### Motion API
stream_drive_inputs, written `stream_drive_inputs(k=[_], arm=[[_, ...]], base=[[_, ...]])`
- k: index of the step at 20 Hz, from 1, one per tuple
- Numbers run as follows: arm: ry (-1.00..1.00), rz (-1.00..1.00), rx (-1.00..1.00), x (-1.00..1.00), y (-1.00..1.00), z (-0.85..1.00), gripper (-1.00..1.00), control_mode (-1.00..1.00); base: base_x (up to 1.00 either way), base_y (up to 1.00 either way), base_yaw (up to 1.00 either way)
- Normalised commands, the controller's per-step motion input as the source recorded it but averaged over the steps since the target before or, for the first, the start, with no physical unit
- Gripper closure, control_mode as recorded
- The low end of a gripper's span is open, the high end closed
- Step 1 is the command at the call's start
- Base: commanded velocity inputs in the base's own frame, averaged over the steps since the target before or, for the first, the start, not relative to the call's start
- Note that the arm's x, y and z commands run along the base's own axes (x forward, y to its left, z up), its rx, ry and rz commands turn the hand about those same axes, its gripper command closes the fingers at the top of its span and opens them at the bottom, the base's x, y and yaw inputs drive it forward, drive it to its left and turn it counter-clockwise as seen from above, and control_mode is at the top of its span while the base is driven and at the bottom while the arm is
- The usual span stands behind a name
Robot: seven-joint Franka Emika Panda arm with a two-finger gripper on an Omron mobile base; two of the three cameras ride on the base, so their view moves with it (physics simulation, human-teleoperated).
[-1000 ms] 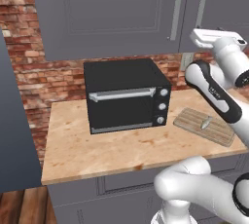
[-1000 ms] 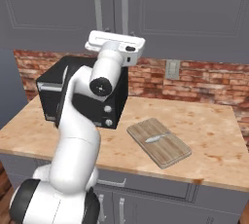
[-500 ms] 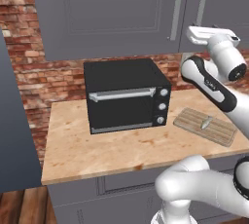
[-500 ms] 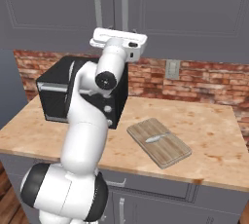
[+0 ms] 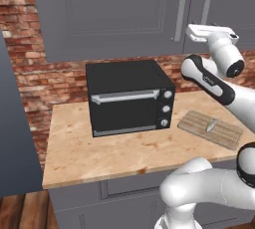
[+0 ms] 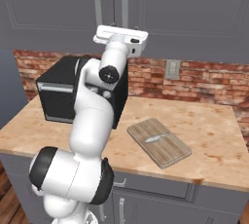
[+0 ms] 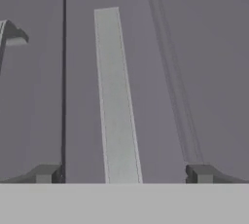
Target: Open the cabinet, retrieve the rolling pin, and place it next to the meat on the cutting board to prepare for tenderizing.
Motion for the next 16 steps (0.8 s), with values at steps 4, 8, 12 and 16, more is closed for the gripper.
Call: stream_drive_inputs(k=[4, 8, 12, 16], arm=[[0.0, 0.0, 0.0, 0.26, 0.0, 0.0, -1.0, -1.0], [0.0, 0.0, 0.0, 0.23, 0.0, 0.0, -1.0, -1.0], [0.0, 0.0, 0.0, 0.21, 0.0, 0.0, 1.0, -1.0], [0.01, 0.0, 0.0, 0.13, 0.02, 0.0, 1.0, -1.0]], base=[[0.0, 0.0, 0.0], [0.0, 0.0, 0.0], [0.0, 0.0, 0.0], [0.0, 0.0, 0.0]])
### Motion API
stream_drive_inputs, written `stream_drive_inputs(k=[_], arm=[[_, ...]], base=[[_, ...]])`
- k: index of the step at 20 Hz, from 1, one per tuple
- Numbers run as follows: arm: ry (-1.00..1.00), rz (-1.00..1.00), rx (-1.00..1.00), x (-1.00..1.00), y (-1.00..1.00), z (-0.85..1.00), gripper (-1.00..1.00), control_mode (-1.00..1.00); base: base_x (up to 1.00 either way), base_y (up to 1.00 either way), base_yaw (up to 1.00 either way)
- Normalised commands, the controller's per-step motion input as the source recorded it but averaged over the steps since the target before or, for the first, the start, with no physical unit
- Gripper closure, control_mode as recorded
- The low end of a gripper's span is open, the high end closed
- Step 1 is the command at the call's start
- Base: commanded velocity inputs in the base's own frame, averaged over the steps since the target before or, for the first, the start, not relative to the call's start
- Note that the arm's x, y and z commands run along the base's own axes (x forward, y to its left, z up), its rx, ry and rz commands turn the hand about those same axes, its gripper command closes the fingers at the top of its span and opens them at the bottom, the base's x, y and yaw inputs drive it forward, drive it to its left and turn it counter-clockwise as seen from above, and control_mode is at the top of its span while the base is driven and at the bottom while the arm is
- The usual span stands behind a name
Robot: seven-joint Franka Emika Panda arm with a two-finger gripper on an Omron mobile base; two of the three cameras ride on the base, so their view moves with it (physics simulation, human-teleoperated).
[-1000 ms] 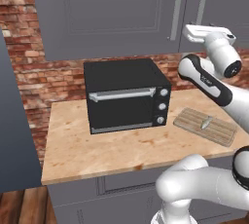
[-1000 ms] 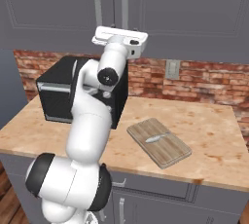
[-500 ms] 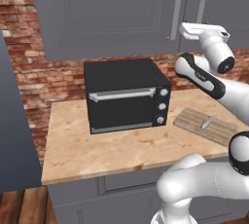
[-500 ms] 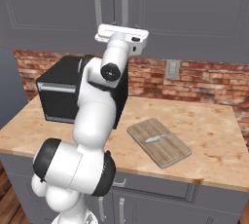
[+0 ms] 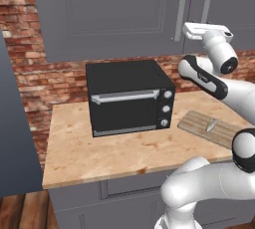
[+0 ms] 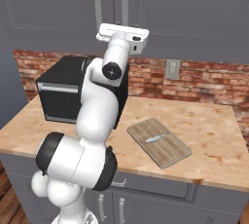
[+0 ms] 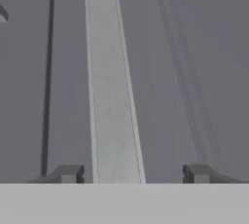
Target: Open the cabinet, retrieve the rolling pin, and place it next to the meat on the cutting board to prepare for tenderizing.
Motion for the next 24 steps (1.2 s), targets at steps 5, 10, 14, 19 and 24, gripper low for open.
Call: stream_drive_inputs(k=[5, 10, 14, 19, 24], arm=[[0.0, 0.0, 0.0, 0.0, 0.0, -0.01, 1.0, -1.0], [-0.01, 0.03, 0.0, -0.02, 0.0, -0.02, 1.0, -1.0], [0.0, 0.07, 0.0, -0.4, -0.24, 0.0, 1.0, -1.0], [-0.04, 0.09, 0.0, -0.69, -0.57, 0.0, 1.0, -1.0], [-0.08, 0.08, 0.0, -0.88, -0.67, 0.0, 1.0, -1.0]], base=[[0.0, 0.0, 0.0], [0.0, 0.0, 0.0], [0.0, 0.0, 0.0], [0.0, 0.0, 0.0], [0.0, 0.0, 0.0]])
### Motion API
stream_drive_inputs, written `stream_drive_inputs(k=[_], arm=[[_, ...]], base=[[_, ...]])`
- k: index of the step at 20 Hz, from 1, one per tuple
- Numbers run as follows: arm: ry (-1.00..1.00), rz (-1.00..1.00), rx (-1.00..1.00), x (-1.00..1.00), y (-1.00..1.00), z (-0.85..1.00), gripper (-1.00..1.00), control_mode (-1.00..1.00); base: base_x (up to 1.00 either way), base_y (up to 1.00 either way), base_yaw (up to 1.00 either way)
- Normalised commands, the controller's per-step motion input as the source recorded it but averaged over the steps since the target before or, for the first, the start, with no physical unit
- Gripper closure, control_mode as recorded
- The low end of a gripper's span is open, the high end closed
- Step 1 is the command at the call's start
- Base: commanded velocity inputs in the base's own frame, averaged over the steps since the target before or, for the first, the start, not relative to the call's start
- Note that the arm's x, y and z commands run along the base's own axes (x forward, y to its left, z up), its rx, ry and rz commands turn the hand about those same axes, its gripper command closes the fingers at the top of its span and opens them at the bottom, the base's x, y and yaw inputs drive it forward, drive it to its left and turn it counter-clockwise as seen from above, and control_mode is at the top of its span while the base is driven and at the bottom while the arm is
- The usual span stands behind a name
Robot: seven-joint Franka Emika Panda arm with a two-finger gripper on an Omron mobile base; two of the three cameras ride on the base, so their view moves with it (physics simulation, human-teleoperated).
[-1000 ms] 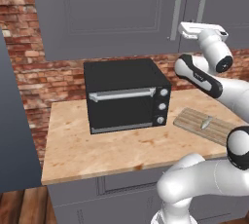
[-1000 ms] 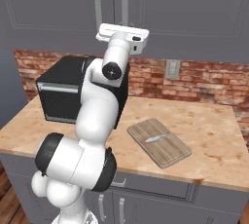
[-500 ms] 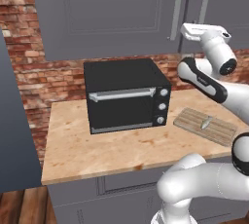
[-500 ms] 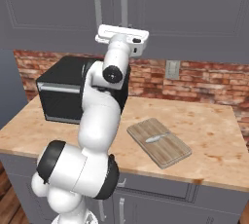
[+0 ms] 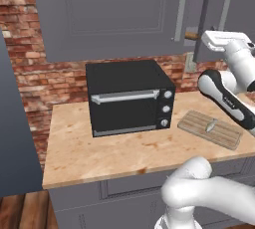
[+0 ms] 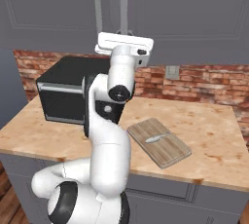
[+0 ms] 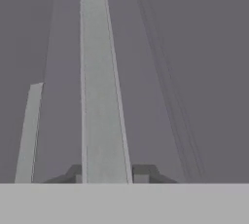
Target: Open the cabinet, retrieve the rolling pin, and place it next to the meat on the cutting board to prepare for tenderizing.
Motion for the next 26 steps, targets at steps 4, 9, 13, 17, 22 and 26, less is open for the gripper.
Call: stream_drive_inputs(k=[4, 9, 13, 17, 22, 26], arm=[[-0.09, 0.11, 0.0, -0.99, -0.75, 0.0, 1.0, -1.0], [-0.08, 0.14, 0.0, -0.95, -0.83, 0.0, 1.0, -1.0], [-0.05, 0.17, 0.01, -0.79, -0.87, 0.0, 1.0, -1.0], [-0.03, 0.15, 0.0, -0.59, -0.76, -0.01, -1.0, -1.0], [0.05, 0.06, -0.01, 0.0, 0.04, -0.13, -1.0, -1.0], [-0.09, -0.02, 0.0, -0.5, -0.05, 0.0, -1.0, -1.0]], base=[[0.0, 0.0, 0.0], [0.0, 0.0, 0.0], [0.0, 0.0, 0.0], [0.0, 0.0, 0.0], [0.0, 0.0, 0.0], [0.0, 0.0, 0.0]])
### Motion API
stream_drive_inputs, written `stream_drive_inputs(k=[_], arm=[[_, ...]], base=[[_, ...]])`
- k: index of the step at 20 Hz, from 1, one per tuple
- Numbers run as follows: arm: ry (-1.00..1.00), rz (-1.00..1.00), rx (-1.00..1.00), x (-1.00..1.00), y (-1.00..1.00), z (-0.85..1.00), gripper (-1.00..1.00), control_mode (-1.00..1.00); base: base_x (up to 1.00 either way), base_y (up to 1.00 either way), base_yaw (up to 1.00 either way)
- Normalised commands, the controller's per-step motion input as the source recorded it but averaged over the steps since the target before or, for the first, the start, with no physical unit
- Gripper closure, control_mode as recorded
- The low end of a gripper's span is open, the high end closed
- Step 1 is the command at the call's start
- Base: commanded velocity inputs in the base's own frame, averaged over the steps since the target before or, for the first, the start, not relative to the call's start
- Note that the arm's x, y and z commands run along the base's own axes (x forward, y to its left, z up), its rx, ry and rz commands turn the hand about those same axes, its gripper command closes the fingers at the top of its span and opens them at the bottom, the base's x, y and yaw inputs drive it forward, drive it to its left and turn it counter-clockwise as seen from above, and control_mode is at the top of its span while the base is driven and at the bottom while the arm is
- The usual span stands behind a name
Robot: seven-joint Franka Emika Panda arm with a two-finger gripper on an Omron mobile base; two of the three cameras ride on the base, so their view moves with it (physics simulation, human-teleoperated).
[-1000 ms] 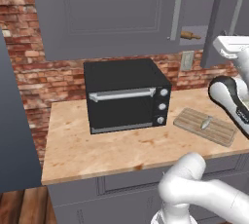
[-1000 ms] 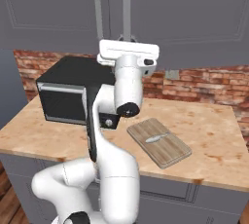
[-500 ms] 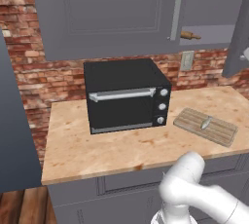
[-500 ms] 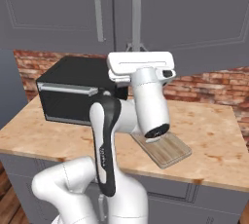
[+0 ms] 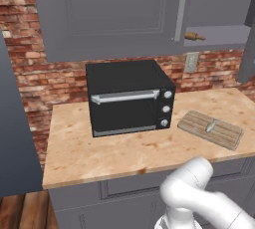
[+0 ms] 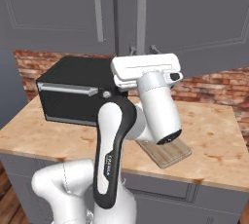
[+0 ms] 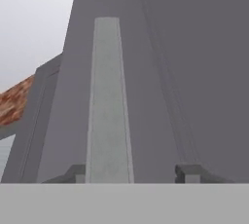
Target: Open the cabinet, retrieve the rolling pin, and place it next to the meat on the cutting board to prepare for tenderizing.
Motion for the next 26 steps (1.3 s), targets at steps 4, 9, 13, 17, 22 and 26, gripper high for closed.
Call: stream_drive_inputs(k=[4, 9, 13, 17, 22, 26], arm=[[-0.18, -0.04, -0.01, -0.9, -0.02, 0.0, -1.0, -1.0], [-0.11, -0.02, -0.08, -0.51, 0.26, 0.0, -1.0, -1.0], [-0.15, -0.05, -0.12, -0.42, 0.53, 0.07, -1.0, -1.0], [-0.25, -0.13, -0.19, -0.69, 0.69, 0.22, -1.0, -1.0], [-0.29, -0.18, -0.24, -0.66, 0.78, 0.18, -1.0, -1.0], [-0.18, -0.2, -0.26, -0.28, 0.92, 0.01, -1.0, -1.0]], base=[[0.0, 0.0, 0.0], [0.0, 0.0, 0.0], [0.0, 0.0, 0.0], [0.0, 0.0, 0.0], [0.0, 0.0, 0.0], [0.0, 0.0, 0.0]])
